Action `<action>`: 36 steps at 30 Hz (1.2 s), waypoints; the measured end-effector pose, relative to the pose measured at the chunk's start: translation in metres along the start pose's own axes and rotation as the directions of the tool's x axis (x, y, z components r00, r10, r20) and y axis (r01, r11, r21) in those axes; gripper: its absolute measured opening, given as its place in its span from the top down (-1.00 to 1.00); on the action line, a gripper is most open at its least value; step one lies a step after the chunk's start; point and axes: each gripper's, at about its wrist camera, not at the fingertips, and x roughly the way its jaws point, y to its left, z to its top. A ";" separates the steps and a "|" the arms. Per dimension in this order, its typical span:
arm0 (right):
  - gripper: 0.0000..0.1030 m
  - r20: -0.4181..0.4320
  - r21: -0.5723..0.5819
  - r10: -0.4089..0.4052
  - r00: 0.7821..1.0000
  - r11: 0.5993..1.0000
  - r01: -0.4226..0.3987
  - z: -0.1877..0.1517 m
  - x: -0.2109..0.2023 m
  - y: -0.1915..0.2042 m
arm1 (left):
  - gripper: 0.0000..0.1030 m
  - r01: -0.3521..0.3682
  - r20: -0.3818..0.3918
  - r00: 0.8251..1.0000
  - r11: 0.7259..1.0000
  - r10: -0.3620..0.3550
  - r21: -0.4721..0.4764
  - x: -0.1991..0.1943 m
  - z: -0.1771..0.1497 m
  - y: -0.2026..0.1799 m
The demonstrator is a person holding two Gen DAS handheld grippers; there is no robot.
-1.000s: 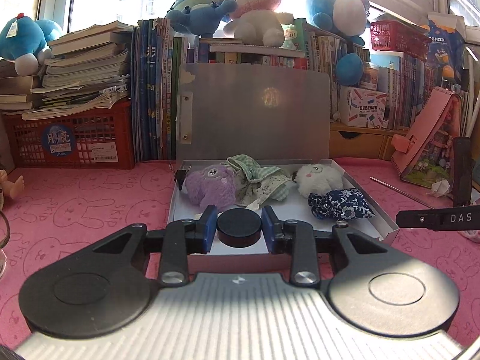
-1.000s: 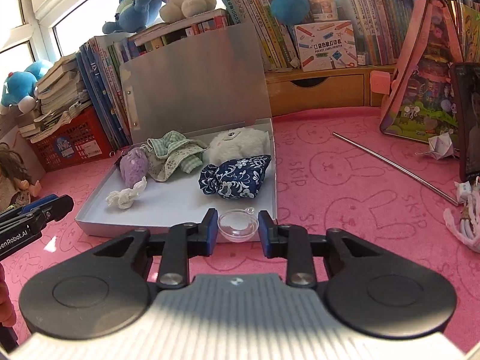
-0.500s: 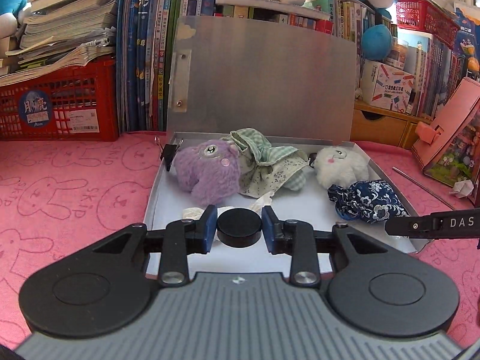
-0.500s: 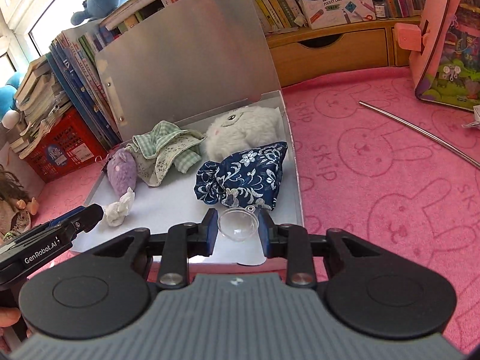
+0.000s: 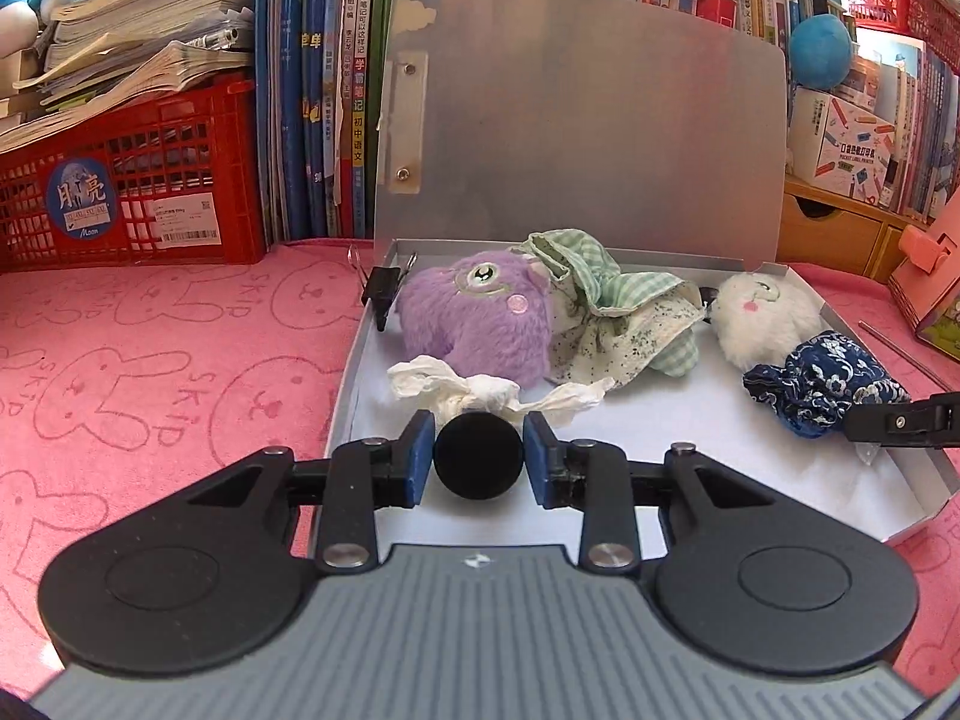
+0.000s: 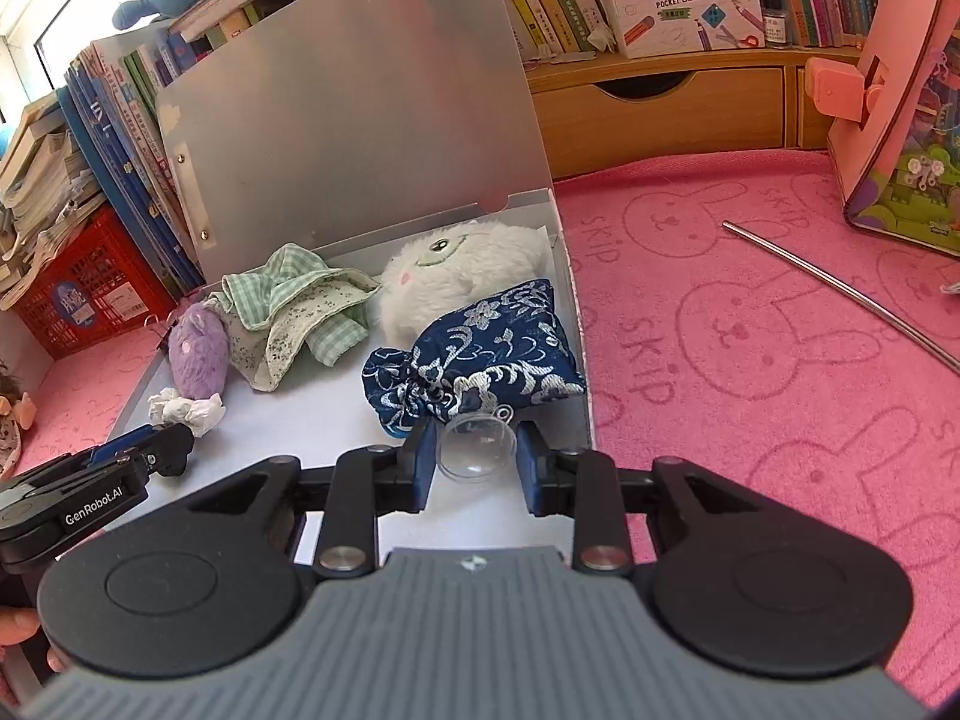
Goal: Organize objects
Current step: 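Carry both lids into the white box and open both tools, then withdraw both tools from the box toward the red knitted toy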
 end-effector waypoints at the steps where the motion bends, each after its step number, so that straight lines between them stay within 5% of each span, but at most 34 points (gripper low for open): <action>1: 0.38 0.001 0.003 -0.002 1.000 1.000 0.002 0.002 0.001 0.000 | 0.28 -0.008 0.001 1.000 1.000 0.008 0.002 0.002 0.001 0.000; 10: 0.31 0.002 -0.002 -0.007 1.000 1.000 0.007 0.006 0.000 0.000 | 0.24 -0.026 0.018 0.999 0.999 0.026 0.022 -0.002 0.003 -0.001; 14: -0.09 0.011 0.017 0.009 1.000 1.000 -0.009 0.005 -0.007 0.000 | -0.30 -0.021 0.030 0.999 0.999 0.020 0.034 -0.013 0.003 -0.005; 17: -0.12 0.024 0.018 0.009 1.000 1.000 -0.009 0.003 -0.017 0.001 | -0.45 -0.027 0.042 0.999 0.999 0.025 0.047 -0.024 0.004 -0.007; 36: -0.31 0.097 -0.170 0.043 0.994 0.985 -0.026 -0.060 -0.109 0.019 | -0.54 0.128 0.103 0.985 0.987 -0.138 0.100 -0.144 -0.040 -0.023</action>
